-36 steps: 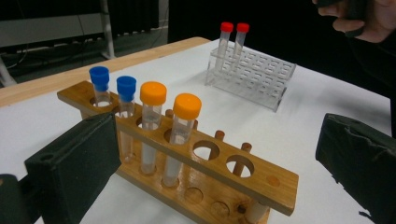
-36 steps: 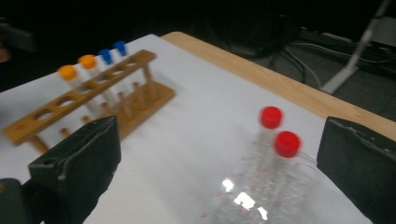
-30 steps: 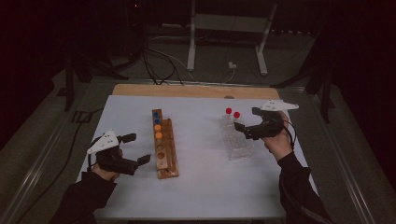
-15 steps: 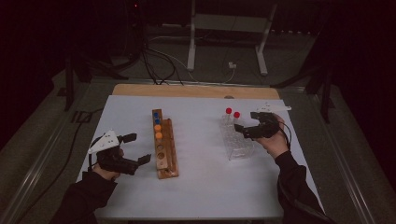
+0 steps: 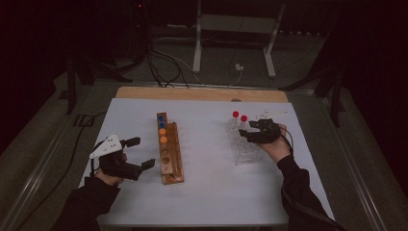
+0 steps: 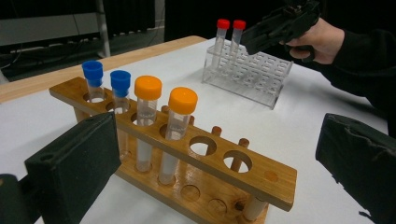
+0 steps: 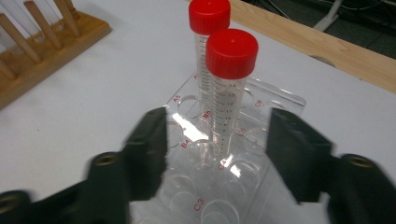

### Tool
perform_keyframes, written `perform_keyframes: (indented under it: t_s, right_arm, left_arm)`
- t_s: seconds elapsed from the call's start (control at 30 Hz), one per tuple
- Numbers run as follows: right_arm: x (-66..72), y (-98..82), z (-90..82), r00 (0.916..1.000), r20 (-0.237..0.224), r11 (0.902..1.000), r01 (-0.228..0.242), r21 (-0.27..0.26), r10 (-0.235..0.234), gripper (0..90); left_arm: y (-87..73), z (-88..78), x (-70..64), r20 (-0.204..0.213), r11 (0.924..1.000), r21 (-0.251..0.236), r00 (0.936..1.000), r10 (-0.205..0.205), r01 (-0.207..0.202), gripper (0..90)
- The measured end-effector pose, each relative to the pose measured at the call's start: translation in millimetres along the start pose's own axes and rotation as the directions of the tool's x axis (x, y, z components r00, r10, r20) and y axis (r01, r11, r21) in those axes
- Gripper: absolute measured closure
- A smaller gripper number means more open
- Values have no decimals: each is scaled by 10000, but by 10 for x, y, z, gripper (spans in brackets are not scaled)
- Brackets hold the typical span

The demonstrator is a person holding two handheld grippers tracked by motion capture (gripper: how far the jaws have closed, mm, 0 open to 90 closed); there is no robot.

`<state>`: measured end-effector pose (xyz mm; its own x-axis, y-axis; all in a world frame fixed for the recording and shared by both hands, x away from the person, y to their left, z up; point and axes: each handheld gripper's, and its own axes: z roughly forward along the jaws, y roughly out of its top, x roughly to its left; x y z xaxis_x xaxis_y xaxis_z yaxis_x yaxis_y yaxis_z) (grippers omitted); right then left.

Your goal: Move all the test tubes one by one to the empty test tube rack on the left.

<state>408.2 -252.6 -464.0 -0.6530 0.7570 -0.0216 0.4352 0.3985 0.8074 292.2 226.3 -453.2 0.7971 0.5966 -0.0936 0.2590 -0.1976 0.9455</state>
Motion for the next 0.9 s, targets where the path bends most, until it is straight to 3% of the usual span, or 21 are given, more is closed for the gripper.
perform_keyframes:
  t_s: [0.27,0.43,0.9]
  right_arm:
    - [-18,52,71,10000,-51,9999,-75,121,76,616]
    - [-17,86,106,9998,148,9995,-138,272,134,722]
    - [-10,156,18,9992,358,9998,-157,-100,161,757]
  left_arm:
    - [-3,2,3,10,10000,18,10000,0,0,6]
    - [-2,-3,2,16,10000,5,10000,-15,15,6]
    - [-8,13,4,78,9999,91,10000,-44,44,6]
